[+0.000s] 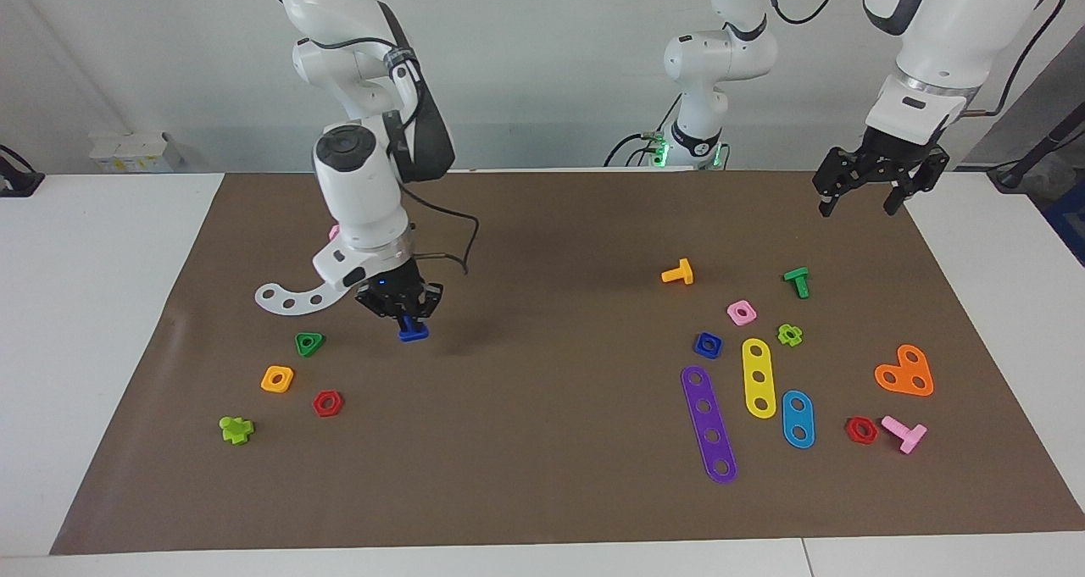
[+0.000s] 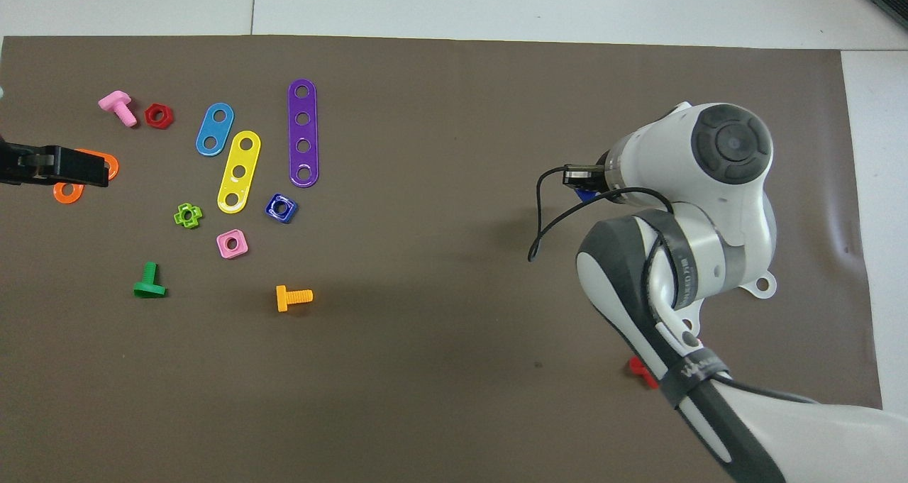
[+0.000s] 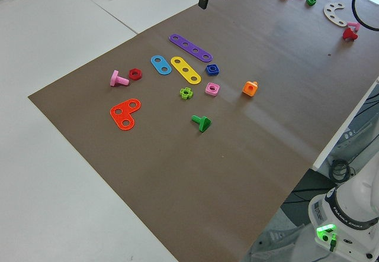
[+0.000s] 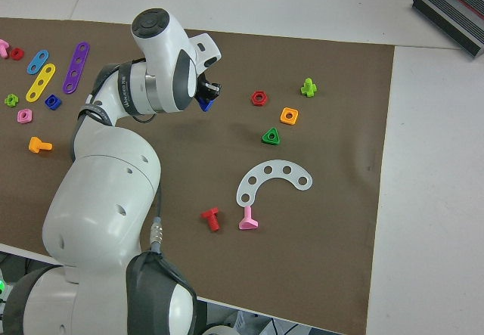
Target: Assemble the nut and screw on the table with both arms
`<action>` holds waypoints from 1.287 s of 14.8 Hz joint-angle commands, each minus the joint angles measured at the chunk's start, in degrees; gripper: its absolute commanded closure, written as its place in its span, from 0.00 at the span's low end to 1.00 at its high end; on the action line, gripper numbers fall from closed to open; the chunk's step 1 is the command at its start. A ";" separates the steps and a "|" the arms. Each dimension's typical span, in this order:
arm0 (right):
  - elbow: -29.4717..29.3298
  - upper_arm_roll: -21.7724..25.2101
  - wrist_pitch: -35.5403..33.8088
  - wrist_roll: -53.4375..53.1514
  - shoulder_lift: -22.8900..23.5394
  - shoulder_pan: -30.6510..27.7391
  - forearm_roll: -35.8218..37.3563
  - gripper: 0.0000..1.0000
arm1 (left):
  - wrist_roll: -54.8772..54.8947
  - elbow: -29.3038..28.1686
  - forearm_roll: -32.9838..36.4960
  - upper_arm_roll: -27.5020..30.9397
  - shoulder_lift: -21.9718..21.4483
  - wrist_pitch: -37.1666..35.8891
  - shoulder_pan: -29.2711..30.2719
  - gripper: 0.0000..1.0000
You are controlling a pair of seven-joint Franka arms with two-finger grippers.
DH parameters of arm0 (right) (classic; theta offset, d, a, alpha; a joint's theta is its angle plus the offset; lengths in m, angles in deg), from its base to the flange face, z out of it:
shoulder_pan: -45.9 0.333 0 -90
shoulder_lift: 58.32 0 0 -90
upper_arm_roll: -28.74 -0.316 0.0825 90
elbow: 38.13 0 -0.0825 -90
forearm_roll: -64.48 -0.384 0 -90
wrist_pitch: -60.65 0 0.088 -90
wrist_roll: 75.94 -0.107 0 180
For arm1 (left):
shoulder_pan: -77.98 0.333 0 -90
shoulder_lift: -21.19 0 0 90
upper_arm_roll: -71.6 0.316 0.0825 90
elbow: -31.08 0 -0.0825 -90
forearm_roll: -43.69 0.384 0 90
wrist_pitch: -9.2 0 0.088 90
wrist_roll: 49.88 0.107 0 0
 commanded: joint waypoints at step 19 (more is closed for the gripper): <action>-2.15 0.59 17.02 -25.61 13.54 16.73 1.77 0.00 | -0.35 -1.86 0.46 -0.45 -1.72 0.44 0.73 0.00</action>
